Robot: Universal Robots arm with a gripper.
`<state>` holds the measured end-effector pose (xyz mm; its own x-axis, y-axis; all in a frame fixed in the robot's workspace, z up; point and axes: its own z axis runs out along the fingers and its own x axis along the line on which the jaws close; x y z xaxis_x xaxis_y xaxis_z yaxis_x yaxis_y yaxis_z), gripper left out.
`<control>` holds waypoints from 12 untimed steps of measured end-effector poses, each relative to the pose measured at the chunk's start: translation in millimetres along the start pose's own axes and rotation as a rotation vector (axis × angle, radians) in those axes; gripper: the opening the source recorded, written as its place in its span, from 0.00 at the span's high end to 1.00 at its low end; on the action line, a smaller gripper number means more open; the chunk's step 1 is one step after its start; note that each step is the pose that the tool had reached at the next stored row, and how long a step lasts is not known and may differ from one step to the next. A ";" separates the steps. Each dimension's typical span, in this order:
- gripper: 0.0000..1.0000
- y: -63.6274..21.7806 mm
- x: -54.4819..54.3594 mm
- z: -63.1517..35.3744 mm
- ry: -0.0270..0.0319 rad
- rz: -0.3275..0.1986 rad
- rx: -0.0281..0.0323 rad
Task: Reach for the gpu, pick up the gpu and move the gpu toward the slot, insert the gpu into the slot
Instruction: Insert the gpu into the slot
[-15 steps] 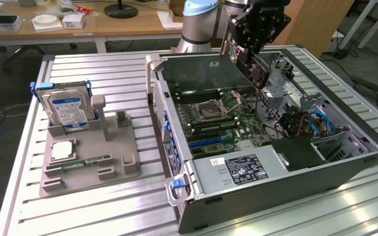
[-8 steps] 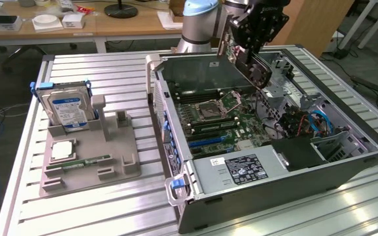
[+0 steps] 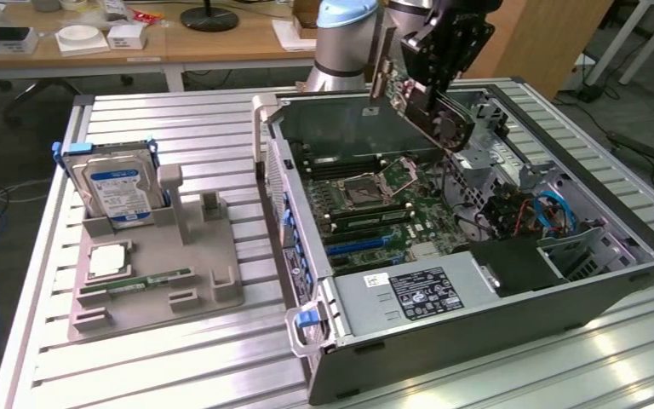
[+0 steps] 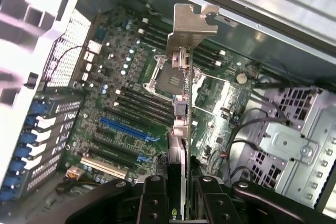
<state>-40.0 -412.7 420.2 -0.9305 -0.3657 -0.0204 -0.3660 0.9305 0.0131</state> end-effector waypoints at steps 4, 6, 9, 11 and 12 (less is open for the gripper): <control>0.74 0.0 0.0 0.9 0.0009 -0.071 -0.0014; 0.74 0.0 0.0 1.3 0.0013 -0.107 -0.0022; 0.74 0.0 0.0 1.7 0.0020 -0.161 -0.0033; 0.74 0.0 0.0 2.0 0.0026 -0.196 -0.0040; 0.74 0.0 0.0 2.2 0.0027 -0.214 -0.0045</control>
<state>-39.9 -412.7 418.0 -0.8317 -0.5549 -0.0205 -0.5552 0.8316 0.0132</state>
